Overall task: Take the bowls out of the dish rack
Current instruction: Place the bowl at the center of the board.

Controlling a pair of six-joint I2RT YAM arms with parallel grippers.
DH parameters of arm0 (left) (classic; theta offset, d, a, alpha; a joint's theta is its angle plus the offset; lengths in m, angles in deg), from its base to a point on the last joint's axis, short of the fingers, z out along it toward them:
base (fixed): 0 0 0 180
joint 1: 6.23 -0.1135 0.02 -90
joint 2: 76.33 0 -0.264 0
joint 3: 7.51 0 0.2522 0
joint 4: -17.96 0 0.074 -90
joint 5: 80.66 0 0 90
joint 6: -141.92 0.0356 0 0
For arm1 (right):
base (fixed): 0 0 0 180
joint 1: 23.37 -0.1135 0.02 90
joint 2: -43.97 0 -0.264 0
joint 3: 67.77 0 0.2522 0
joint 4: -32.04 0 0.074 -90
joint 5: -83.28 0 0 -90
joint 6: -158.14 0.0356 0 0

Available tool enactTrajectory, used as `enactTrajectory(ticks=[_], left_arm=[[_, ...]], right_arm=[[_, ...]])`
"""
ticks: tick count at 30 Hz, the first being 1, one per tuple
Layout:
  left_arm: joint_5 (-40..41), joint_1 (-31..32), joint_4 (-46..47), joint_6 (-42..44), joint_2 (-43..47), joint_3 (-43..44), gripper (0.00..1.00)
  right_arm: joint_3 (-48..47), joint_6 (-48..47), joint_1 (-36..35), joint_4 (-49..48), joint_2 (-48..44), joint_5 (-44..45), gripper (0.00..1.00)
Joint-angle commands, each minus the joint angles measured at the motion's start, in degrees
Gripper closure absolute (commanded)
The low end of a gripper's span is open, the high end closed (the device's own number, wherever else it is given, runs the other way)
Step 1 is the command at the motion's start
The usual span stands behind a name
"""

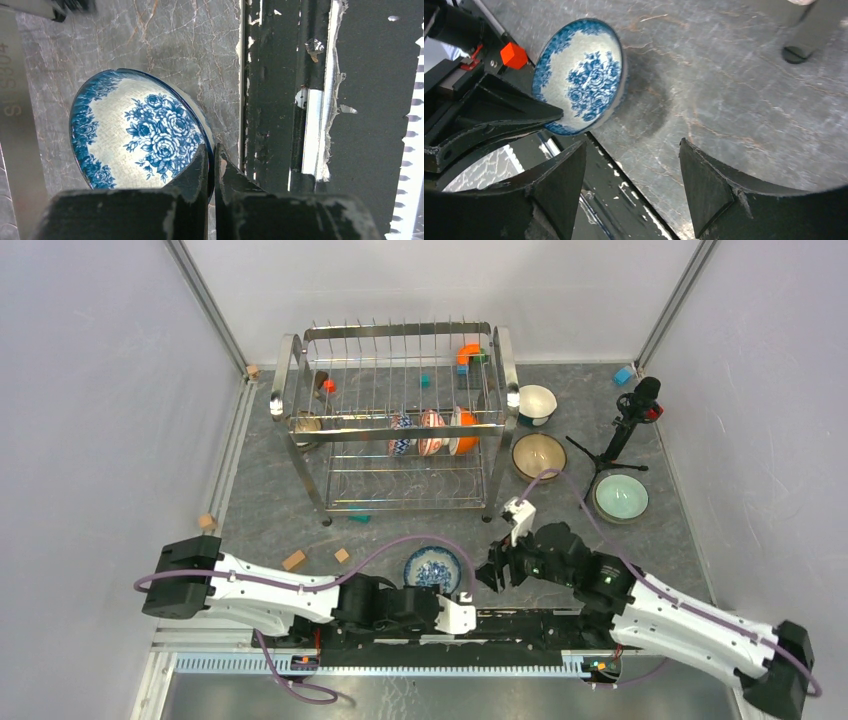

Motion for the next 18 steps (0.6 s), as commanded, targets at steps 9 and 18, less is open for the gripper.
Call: enactTrajectory(ticks=[9, 18], left_arm=[[1.86, 2.48, 3.82, 7.35, 1.66, -0.03, 0.98], [5.14, 4.79, 3.77, 8.28, -0.85, 0.55, 0.98]], right_arm=[[-5.66, 2.88, -13.31, -5.97, 11.30, 17.01, 0.29], [-5.94, 5.69, -13.49, -11.01, 16.99, 16.57, 0.35]])
